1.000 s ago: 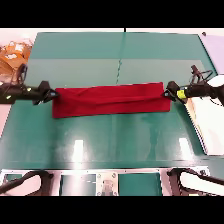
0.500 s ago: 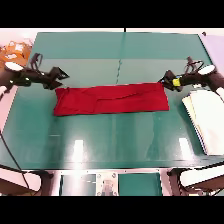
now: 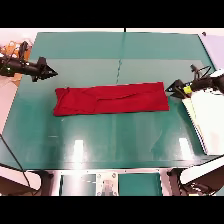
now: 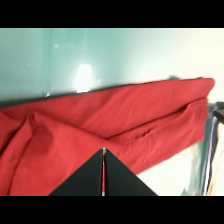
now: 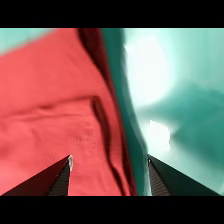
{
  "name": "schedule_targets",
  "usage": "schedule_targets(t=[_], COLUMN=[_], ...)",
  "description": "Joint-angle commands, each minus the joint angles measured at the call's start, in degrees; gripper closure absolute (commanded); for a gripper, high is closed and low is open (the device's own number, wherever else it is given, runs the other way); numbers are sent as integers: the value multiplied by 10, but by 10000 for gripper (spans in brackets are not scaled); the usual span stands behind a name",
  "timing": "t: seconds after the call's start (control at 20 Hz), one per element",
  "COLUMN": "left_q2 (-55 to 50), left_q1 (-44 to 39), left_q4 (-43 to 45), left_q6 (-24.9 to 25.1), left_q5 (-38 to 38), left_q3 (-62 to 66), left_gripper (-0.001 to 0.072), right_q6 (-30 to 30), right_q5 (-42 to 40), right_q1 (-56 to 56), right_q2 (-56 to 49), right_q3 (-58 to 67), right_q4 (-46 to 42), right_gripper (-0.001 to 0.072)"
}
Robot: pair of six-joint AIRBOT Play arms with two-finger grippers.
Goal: Fold the shirts.
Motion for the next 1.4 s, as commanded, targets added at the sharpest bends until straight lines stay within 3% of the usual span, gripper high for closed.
schedule_targets(t=[0.0, 0.05, 0.1, 0.25, 0.5, 0.65, 0.85, 1.0, 1.15, 1.25, 1.35], left_q2=[0, 0, 0, -1, -62, -126, -174, -185, -182, -173, -144], left_q1=[-33, -50, -70, -159, -346, -431, -477, -493, -483, -439, -384], left_q4=[22, 27, 32, 61, 82, 45, -37, -65, -62, -45, 27], left_q6=[0, 0, -1, -13, -30, -31, -30, -30, -17, -14, -26], left_q5=[-13, -6, 3, 76, 233, 340, 379, 393, 363, 248, 121], left_q3=[6, 6, 6, 4, 0, 0, 1, 7, 8, 39, 82], left_gripper=[686, 686, 686, 686, 686, 686, 686, 686, 685, 686, 687], right_q6=[-29, -35, -44, -47, -38, -10, -9, 10, 9, 9, 10], right_q5=[25, 24, 24, 18, 188, 206, 220, 226, 226, 216, 212], right_q1=[11, 20, 30, 51, 53, 56, 63, 79, 94, 103, 122], right_q2=[-58, -70, -79, -85, -26, 67, 162, 178, 178, 178, 178], right_q3=[6, 9, 14, 45, 135, 144, 145, 145, 144, 145, 145], right_q4=[7, 9, 16, 45, 55, 71, 139, 140, 141, 143, 154], right_gripper=[169, 180, 262, 696, 696, 696, 695, 695, 695, 695, 695])
